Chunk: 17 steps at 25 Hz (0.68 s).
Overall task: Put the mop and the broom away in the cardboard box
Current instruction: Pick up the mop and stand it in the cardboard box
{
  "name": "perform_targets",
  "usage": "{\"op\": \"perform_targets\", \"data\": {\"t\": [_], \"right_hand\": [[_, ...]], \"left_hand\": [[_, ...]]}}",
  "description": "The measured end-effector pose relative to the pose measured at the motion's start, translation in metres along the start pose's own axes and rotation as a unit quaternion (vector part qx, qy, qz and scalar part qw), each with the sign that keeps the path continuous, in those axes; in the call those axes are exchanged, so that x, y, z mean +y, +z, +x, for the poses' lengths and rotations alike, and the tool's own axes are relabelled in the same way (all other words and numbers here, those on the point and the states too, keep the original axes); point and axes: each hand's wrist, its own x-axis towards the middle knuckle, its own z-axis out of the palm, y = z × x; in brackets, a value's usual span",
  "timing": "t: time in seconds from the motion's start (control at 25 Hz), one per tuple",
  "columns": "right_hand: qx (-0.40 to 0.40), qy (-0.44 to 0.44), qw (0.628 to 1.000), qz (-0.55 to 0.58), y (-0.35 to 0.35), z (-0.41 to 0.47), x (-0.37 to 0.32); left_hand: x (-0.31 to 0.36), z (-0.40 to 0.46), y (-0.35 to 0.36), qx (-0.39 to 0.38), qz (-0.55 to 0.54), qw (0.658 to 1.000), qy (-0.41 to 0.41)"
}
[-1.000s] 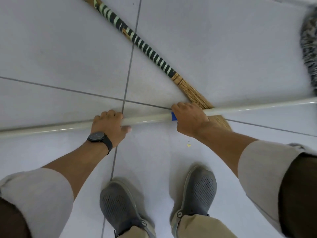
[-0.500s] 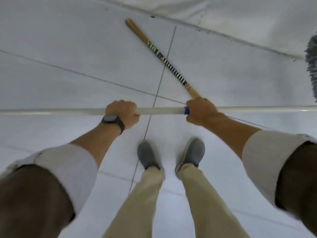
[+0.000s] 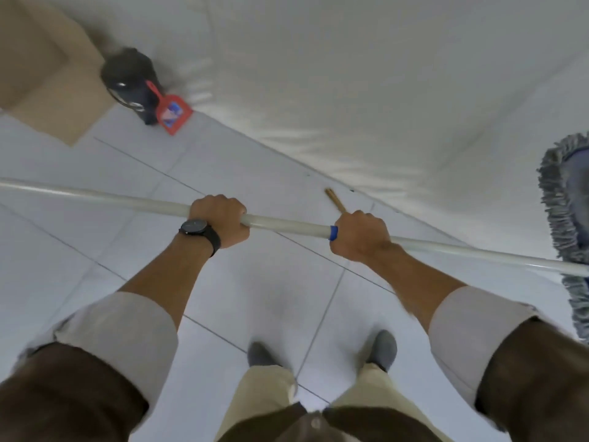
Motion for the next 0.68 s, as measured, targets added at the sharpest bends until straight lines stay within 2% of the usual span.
{"op": "perform_targets", "data": {"t": [0.2, 0.32, 0.68], "right_hand": [[0.064, -0.028, 0.997, 0.015, -0.066, 0.036, -0.16], [0.071, -0.042, 0.996, 0.045, -0.093, 0.071, -0.236], [0.084, -0.135, 0.98, 0.118, -0.174, 0.265, -0.525]], "left_hand": [[-0.167, -0.016, -0.068, 0.044, 0.052, 0.997, -0.039], [-0.248, -0.006, -0.092, 0.065, 0.086, 0.993, -0.05], [-0.558, 0.067, -0.167, 0.078, 0.142, 0.978, -0.134]]}}
